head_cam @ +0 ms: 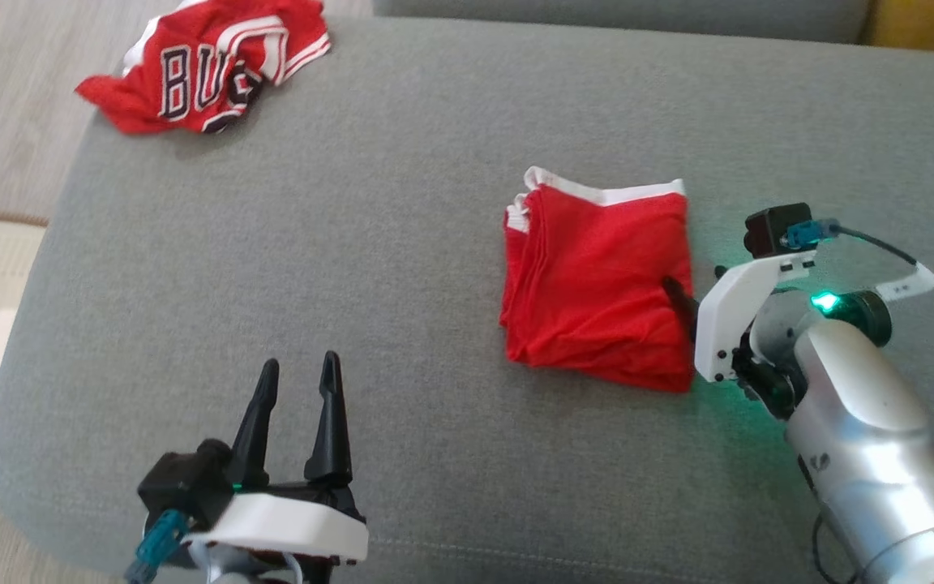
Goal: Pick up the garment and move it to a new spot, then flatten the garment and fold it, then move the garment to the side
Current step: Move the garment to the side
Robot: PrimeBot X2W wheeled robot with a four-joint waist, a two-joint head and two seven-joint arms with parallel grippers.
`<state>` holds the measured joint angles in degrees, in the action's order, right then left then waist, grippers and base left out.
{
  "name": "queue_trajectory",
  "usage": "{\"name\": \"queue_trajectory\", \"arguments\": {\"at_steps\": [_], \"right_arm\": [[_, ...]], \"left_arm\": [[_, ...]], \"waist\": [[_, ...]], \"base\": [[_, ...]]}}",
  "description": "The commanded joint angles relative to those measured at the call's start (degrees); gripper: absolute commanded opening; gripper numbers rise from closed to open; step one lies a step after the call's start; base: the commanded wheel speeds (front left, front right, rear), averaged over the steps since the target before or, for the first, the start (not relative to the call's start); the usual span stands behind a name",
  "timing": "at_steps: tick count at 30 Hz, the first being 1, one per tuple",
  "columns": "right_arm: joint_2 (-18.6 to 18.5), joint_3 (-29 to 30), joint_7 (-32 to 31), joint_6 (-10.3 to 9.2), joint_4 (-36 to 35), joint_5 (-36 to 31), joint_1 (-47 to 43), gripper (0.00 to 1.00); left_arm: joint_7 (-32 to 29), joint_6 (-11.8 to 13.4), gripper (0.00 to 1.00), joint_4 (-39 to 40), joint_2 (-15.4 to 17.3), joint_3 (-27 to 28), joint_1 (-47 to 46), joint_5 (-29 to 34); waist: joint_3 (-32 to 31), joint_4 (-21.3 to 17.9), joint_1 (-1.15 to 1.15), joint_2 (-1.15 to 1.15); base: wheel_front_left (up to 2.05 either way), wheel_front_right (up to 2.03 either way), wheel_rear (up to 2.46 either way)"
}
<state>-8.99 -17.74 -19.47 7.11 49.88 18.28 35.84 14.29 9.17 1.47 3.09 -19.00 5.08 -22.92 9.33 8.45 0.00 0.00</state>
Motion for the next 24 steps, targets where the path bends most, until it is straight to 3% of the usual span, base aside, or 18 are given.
{"name": "queue_trajectory", "arguments": {"at_steps": [1,3,4,6,8,10,17,24], "right_arm": [[0.0,-1.6,-0.5,0.37,-1.0,1.1,2.3,1.0],[-0.2,-2.7,-1.3,0.37,0.0,2.9,2.8,1.0],[0.0,-3.3,-1.9,0.37,0.3,4.2,3.0,0.94],[0.0,-4.5,-2.7,0.37,0.4,6.7,3.3,0.48],[-0.5,-6.1,-3.0,0.37,0.1,8.2,3.8,0.29],[-1.0,-7.5,-2.9,0.37,-0.3,9.6,4.4,0.0],[-4.0,-11.0,-0.5,0.37,-1.4,11.7,7.1,0.0],[-8.3,-11.6,2.1,0.37,-1.7,11.3,10.7,0.0]], "left_arm": [[0.7,0.4,1.0,1.6,-0.2,1.5,-2.5,-0.3],[0.7,0.5,1.0,1.6,-0.2,1.4,-2.7,-0.3],[0.7,0.5,1.0,1.7,-0.2,1.4,-2.7,-0.4],[0.7,0.6,1.0,1.7,-0.2,1.4,-2.8,-0.4],[0.7,0.6,1.0,1.8,-0.2,1.5,-3.0,-0.4],[0.7,0.5,1.0,1.9,-0.2,1.5,-3.2,-0.3],[0.7,0.0,1.0,2.2,-0.2,1.5,-4.2,0.9],[0.7,-1.0,1.0,2.4,-0.2,1.3,-5.9,2.7]], "waist": [[0.7,0.7,0.0,0.0],[1.0,0.9,0.0,0.0],[1.2,0.9,0.0,0.0],[1.5,0.8,0.0,0.0],[1.9,0.5,0.0,0.0],[2.2,0.0,0.0,0.0],[3.2,-3.0,0.0,0.0],[4.6,-8.6,0.0,0.0]], "base": [[0.0,0.0,0.0],[0.0,0.0,0.0],[0.0,0.0,0.0],[0.0,0.0,0.0],[0.0,0.0,0.0],[0.0,0.0,0.0],[0.0,0.0,0.0],[0.0,0.0,0.0]]}}
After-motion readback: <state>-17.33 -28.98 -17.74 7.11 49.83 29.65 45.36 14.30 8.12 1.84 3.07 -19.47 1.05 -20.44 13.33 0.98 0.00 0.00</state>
